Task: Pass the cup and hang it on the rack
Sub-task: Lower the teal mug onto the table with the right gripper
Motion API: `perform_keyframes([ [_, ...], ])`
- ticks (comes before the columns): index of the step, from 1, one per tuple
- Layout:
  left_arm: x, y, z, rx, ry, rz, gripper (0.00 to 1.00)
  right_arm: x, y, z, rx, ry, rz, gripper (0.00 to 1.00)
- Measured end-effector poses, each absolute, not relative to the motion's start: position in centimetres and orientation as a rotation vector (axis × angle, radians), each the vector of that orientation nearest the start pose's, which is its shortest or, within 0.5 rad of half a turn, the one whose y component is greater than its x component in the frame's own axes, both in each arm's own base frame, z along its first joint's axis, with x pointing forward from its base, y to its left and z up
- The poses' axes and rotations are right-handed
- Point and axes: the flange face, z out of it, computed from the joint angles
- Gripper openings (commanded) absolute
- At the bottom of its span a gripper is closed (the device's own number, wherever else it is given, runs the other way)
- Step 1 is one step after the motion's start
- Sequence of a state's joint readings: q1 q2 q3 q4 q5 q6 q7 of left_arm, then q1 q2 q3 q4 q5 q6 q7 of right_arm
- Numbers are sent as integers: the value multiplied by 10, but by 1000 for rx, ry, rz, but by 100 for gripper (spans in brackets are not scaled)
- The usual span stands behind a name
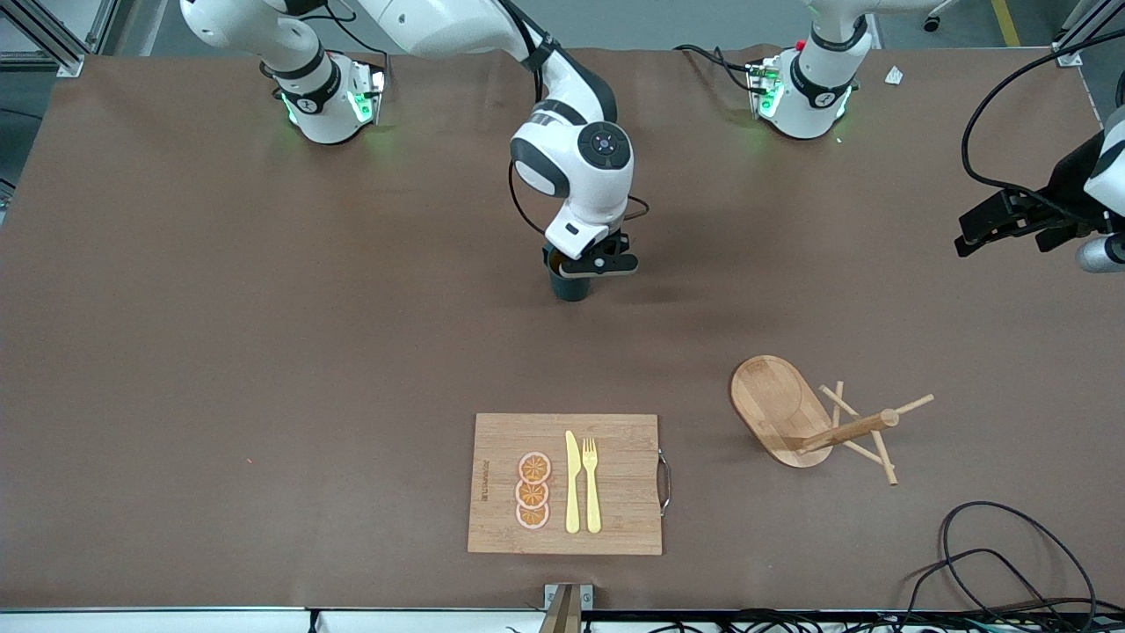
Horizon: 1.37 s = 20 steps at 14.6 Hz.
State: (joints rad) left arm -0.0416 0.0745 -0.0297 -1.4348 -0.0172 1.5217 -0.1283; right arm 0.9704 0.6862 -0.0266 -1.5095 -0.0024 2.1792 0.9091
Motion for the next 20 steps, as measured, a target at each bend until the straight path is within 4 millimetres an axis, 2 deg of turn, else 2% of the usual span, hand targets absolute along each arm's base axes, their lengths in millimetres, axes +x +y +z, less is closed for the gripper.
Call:
perform_keyframes([
  [3,571,-42,642,-3160,-90,-12,100,415,576,260,-3165,-32,-10,5],
  [7,571,-42,642,-3160,-90,-11,100,416,576,260,-3164,-6,-9,21],
  [10,571,-42,642,-3160,-90,-10,100,417,576,261,-3161,9,-10,30],
  [14,571,-42,642,-3160,-90,-10,100,419,575,262,-3159,19,-13,50],
  [20,570,-42,641,-3160,-88,2,100,426,577,272,-3143,34,-27,64],
])
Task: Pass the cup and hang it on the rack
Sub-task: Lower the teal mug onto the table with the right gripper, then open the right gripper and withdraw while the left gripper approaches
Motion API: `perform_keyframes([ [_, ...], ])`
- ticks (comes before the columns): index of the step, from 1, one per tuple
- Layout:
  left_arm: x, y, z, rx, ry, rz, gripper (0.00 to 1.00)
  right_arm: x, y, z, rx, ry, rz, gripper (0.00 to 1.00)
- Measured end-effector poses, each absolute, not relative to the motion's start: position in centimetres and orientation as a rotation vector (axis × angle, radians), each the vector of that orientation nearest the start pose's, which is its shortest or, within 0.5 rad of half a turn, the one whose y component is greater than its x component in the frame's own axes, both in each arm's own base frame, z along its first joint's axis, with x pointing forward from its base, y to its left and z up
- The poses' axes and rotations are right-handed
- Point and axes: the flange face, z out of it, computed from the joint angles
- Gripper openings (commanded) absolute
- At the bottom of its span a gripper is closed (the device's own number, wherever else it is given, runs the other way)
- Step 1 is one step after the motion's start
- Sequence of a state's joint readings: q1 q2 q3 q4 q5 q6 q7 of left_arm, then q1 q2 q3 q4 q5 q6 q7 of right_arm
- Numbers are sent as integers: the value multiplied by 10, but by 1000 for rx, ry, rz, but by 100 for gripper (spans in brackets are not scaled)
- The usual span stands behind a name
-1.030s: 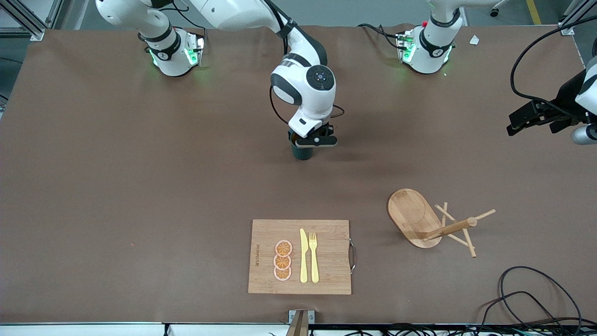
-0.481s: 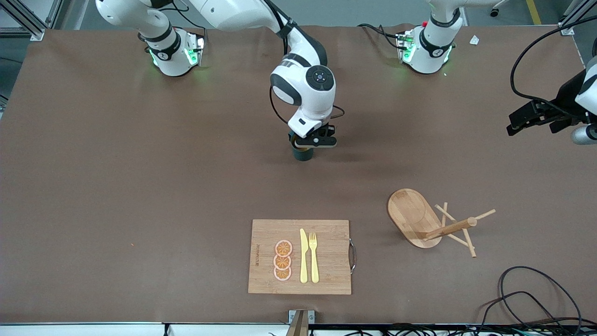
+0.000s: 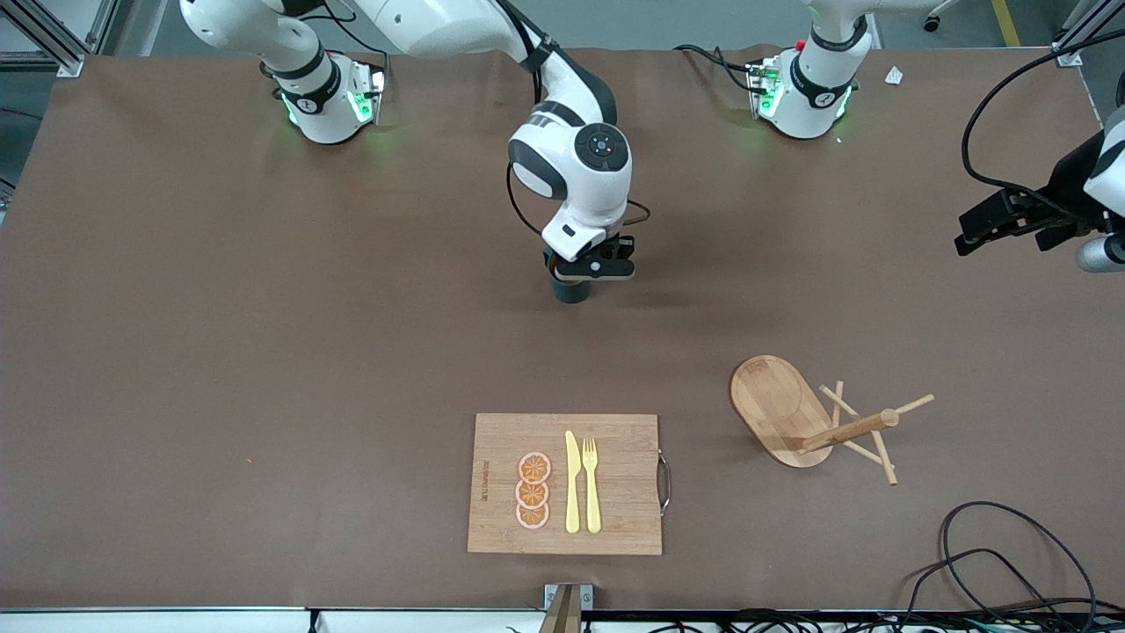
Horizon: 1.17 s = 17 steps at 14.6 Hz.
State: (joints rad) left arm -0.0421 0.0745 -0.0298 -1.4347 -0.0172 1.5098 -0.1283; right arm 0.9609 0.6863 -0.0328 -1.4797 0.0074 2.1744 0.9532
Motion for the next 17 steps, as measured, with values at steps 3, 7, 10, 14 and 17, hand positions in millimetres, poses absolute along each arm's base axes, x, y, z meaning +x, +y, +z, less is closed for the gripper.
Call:
perform_keyframes([
  [3,569,-49,641,-3160,-68,9,100,434,573,285,-3173,58,10,70],
  [7,569,-51,640,-3159,-82,13,100,454,552,326,-3211,82,70,76],
  [10,569,-50,640,-3159,-93,17,100,468,526,367,-3226,139,106,85],
  [14,568,-53,641,-3155,-165,26,100,499,462,450,-3211,265,117,100],
  [17,560,-84,645,-3149,-280,31,100,524,401,496,-3201,271,135,100],
])
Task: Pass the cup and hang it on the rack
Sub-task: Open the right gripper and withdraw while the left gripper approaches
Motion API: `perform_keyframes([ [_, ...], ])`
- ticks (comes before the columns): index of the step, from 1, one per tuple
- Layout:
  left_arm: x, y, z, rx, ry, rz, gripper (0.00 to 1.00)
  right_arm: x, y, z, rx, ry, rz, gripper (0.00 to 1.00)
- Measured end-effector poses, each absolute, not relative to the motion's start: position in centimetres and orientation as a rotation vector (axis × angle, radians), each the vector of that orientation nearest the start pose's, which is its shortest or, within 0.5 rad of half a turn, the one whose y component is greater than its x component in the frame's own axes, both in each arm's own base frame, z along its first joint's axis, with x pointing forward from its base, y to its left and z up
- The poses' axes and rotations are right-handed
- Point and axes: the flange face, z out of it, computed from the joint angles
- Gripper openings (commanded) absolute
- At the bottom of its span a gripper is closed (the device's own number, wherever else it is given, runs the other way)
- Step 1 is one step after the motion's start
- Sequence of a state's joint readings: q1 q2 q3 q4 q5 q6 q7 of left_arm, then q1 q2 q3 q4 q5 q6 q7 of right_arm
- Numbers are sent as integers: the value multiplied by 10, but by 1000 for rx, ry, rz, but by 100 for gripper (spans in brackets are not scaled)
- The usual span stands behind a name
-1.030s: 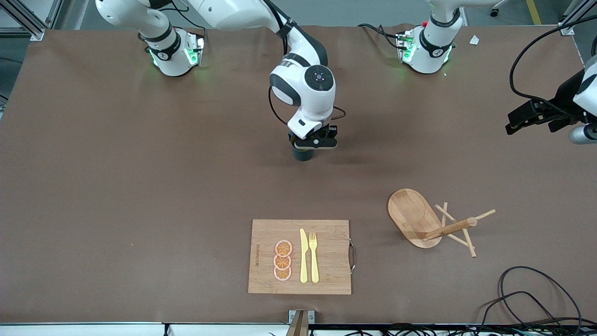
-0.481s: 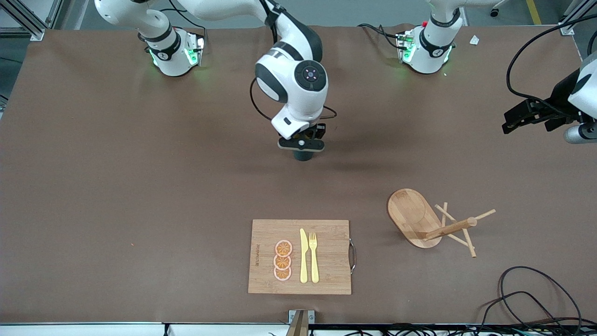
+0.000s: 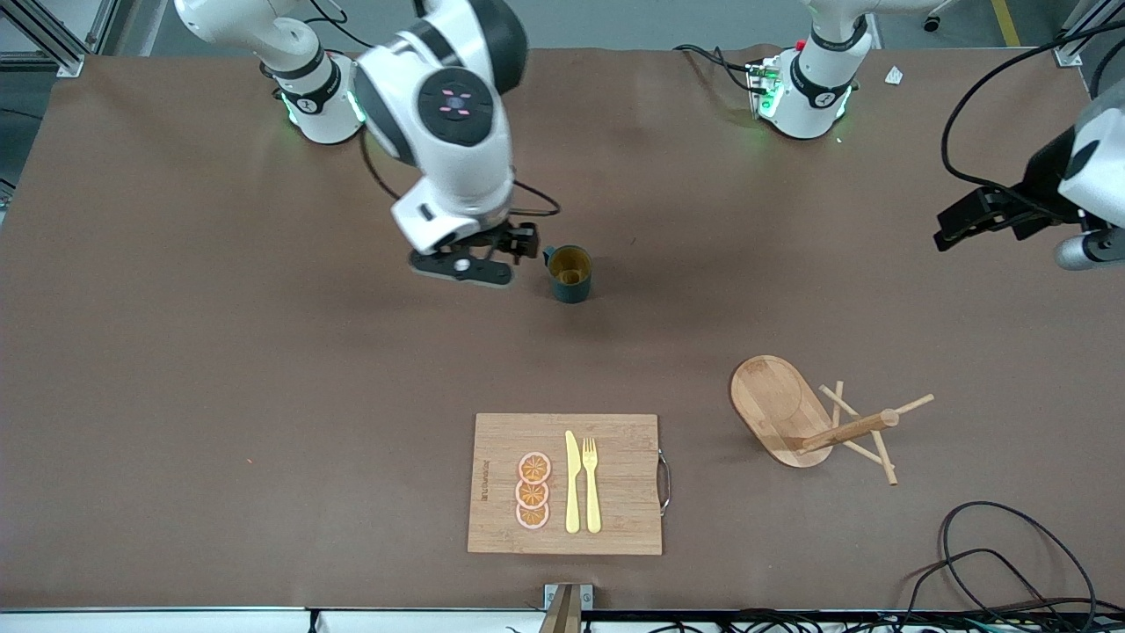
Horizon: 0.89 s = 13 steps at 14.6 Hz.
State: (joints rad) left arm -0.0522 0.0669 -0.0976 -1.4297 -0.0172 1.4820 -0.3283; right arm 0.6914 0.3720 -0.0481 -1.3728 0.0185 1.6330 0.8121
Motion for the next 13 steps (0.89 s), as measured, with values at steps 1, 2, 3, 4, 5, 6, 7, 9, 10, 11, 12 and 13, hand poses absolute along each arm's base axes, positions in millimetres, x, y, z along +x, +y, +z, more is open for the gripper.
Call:
perform_keyframes([
  [1,554,-102,649,-3144,-317,39,100,528,388,506,-3195,287,130,100],
  [2,547,-119,652,-3140,-349,42,100,533,375,516,-3189,299,123,100],
  [3,540,-138,656,-3135,-384,43,100,539,359,526,-3184,290,115,100],
  [4,533,-156,659,-3130,-428,40,100,546,338,538,-3179,270,105,100],
  [5,525,-174,662,-3124,-474,35,100,556,310,551,-3169,257,88,100],
  [6,517,-192,664,-3116,-511,30,100,567,279,565,-3162,254,65,100],
  [7,509,-209,666,-3101,-540,20,100,576,247,577,-3162,256,36,100],
  [9,491,-247,665,-3056,-611,-13,100,591,188,592,-3171,252,-7,100],
  [10,480,-269,664,-3033,-654,-31,100,597,163,596,-3172,251,-16,100],
  [11,467,-292,662,-3007,-692,-53,100,602,140,598,-3172,255,-21,100],
  [12,453,-315,659,-2979,-717,-86,100,606,121,598,-3173,263,-22,100],
  [13,438,-339,655,-2949,-730,-127,100,610,105,598,-3175,265,-24,100],
])
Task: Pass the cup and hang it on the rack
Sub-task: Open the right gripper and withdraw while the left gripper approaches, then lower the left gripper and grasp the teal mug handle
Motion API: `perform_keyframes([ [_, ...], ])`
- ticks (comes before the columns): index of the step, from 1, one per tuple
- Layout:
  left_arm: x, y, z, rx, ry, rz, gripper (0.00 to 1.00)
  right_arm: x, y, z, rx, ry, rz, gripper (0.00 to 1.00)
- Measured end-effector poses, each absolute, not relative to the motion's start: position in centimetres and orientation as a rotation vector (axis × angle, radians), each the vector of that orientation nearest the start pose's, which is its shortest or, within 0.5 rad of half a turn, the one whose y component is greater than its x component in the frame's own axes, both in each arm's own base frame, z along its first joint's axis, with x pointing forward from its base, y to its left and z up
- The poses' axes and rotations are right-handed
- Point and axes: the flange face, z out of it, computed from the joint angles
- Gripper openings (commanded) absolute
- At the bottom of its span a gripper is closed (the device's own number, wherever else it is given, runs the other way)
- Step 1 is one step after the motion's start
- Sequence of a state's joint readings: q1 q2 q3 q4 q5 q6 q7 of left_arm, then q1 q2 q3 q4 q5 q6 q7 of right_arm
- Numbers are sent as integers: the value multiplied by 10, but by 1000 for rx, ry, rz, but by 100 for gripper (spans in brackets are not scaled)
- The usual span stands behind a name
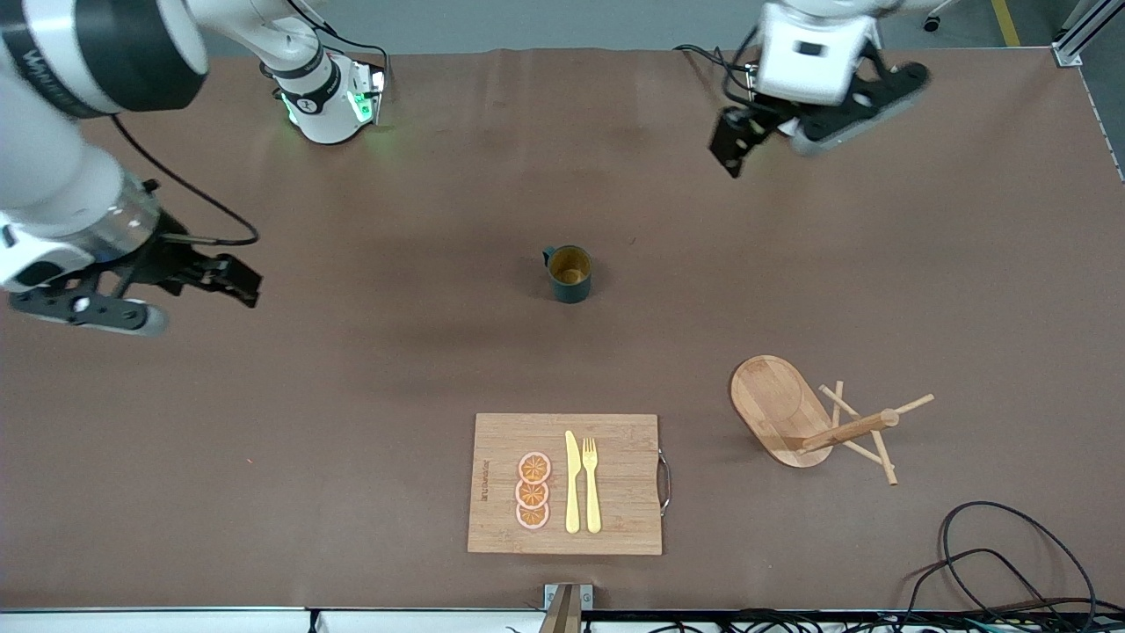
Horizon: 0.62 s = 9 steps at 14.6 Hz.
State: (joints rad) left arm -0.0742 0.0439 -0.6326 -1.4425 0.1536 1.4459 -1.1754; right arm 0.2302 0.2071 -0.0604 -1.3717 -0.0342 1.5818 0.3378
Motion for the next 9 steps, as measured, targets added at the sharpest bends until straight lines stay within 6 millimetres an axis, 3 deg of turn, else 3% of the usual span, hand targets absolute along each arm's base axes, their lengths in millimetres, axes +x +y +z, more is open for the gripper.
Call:
perform_keyframes([
  [4,378,-429,616,-2827,-817,-293,100,617,52,604,-3183,179,-42,100],
  [9,321,-528,516,-2646,-951,-608,100,612,-13,624,-3185,137,-83,100],
])
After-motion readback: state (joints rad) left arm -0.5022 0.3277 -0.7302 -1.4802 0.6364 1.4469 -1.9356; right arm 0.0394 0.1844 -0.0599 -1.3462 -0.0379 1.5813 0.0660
